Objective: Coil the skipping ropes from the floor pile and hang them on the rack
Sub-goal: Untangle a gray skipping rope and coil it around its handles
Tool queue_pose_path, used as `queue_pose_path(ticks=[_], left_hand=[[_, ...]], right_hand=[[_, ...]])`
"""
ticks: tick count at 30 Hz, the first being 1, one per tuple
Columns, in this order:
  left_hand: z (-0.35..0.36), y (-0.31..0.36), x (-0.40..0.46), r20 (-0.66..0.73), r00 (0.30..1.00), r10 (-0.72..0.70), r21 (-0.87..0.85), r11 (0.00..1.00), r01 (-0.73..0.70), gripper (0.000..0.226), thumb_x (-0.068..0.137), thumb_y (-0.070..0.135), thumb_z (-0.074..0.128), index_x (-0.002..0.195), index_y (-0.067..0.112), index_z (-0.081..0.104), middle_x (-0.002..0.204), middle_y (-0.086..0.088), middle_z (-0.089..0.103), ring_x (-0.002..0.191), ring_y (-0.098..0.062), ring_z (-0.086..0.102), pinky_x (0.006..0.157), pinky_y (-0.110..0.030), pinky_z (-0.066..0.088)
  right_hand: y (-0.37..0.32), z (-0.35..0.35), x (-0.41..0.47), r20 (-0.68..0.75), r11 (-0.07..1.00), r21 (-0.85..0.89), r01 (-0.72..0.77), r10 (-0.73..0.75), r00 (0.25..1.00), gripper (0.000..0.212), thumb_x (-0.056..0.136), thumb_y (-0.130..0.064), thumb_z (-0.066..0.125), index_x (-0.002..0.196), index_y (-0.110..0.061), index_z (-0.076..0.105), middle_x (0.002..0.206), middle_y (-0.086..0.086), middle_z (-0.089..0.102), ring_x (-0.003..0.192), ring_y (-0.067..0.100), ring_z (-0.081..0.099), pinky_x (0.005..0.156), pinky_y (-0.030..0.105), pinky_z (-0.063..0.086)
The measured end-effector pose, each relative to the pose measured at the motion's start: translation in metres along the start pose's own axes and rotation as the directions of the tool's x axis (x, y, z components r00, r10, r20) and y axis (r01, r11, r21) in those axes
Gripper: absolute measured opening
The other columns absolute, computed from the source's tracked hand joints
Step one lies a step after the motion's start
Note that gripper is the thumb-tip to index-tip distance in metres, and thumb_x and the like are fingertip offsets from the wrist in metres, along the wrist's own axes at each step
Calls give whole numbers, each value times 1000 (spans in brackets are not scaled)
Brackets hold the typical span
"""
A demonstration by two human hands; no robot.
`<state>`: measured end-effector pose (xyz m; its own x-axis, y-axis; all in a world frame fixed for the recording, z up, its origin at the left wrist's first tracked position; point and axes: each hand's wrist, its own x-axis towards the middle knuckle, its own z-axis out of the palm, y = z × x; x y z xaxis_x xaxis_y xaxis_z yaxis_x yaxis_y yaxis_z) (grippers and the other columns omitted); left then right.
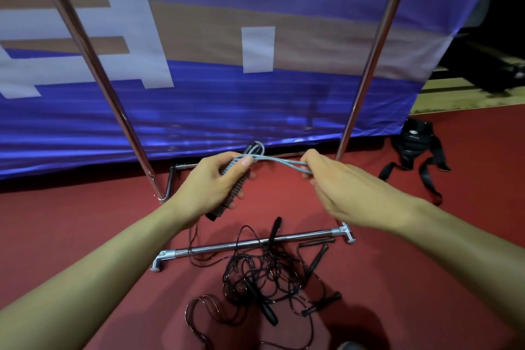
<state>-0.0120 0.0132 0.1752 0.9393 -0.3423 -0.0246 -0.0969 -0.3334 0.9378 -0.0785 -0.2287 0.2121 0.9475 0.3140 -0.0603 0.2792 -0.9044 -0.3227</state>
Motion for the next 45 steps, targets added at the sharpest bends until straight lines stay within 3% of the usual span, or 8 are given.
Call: queue_pose_path(ticks=[5,14,18,25,33,38,41,45], left_hand=[[-7,0,10,-47,991,-123,-157,981,114,53,98,62,47,100,16,72,68,-6,67,50,-19,59,49,-27,49],[-5,2,14,189,980,-54,-476,868,139,29,101,37,59,96,10,70,91,-11,71,55,-22,50,47,-26,44],[-9,-4,12,484,873,50,-390,906,164,45,91,56,69,91,12,70,82,-36,55,59,-24,45,50,-26,44],[-5,-1,11,678,733,-50,-142,970,198,37,99,41,65,103,5,71,65,-8,69,45,-21,58,44,-24,49],[0,-18,15,645,735,-209,20,966,257,31,99,22,67,120,6,52,107,-8,79,58,-20,67,45,-26,51],[-5,-19,22,561,796,-229,-3,960,278,34,94,25,74,123,18,57,80,12,71,70,-29,76,47,-29,53],[-9,-19,26,579,790,-203,-18,965,261,38,96,24,71,129,16,55,99,6,79,62,-22,72,47,-28,52],[-8,-29,25,582,790,-193,30,976,216,28,99,24,68,122,10,61,111,-2,78,61,-20,64,47,-26,50]], right_hand=[[-7,4,-1,-95,982,179,61,-44,995,31,107,-49,28,95,-25,43,73,-5,52,65,15,49,68,41,45],[28,23,29,44,982,188,-11,3,999,28,106,-26,50,80,-28,56,69,-9,64,65,5,62,62,15,45],[39,18,47,42,990,133,56,-62,997,21,103,-21,60,83,-23,64,76,-9,70,71,3,66,69,16,48],[29,18,68,-157,915,-284,285,-338,928,25,96,-36,53,99,-30,76,92,-8,60,87,22,56,75,37,48],[1,2,78,-122,970,231,73,-45,991,25,89,-37,60,104,-39,80,80,-10,77,68,3,68,73,16,52],[-20,11,83,-85,802,597,25,33,996,14,92,-15,75,100,-20,65,79,-4,76,76,6,71,81,30,57],[-26,18,88,-52,663,746,-59,146,988,31,94,-8,70,106,-19,43,84,0,73,79,25,69,80,43,56],[-29,20,93,123,384,899,-211,243,962,33,100,-2,58,129,-13,46,92,5,69,75,8,66,72,22,56]])
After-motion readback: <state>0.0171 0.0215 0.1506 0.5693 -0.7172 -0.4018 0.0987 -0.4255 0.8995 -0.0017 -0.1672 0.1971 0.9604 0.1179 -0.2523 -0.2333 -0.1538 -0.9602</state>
